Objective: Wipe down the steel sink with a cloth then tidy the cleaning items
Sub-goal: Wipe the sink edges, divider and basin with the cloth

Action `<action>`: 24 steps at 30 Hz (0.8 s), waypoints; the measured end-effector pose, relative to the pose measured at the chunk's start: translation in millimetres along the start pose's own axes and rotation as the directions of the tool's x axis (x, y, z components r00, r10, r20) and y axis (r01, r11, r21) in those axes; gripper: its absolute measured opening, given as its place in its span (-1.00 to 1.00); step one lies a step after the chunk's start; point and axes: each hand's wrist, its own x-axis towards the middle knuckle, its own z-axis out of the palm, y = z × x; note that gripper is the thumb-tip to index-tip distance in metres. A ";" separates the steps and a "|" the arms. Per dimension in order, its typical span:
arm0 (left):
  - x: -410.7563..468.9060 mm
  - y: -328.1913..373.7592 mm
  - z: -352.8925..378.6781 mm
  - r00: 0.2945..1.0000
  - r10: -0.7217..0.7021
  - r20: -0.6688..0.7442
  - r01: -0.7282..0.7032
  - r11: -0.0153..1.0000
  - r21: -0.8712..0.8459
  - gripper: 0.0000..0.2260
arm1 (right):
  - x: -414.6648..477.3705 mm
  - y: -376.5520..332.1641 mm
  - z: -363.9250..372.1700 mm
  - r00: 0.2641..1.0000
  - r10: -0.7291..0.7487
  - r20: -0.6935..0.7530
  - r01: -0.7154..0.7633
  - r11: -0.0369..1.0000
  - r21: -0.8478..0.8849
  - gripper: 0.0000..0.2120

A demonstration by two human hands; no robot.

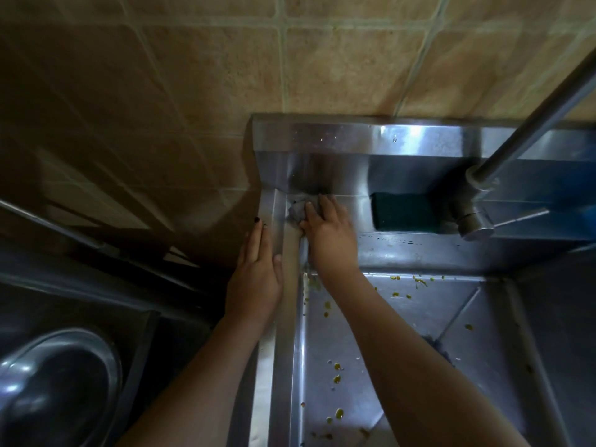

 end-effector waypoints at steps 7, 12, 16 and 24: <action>-0.8 -0.9 0.6 1.000 0.007 -0.010 -0.007 1.000 0.004 -0.52 | -4.6 17.2 -1.8 0.984 0.174 -0.025 -0.174 0.985 -0.008 -0.74; -0.1 0.1 1.6 1.000 0.003 -0.012 -0.003 1.000 0.007 -0.52 | -7.2 12.3 -0.8 0.981 0.194 -0.002 -0.194 0.981 -0.001 -0.64; -0.7 0.3 1.2 1.000 -0.010 -0.007 0.010 1.000 0.002 -0.52 | -17.0 8.0 -4.2 0.985 0.172 0.014 -0.170 0.982 -0.080 -0.45; -0.5 -0.2 -0.7 1.000 -0.014 0.011 0.014 1.000 0.016 -0.52 | -50.3 24.4 -22.4 0.998 0.067 -0.012 -0.066 0.996 0.066 -0.37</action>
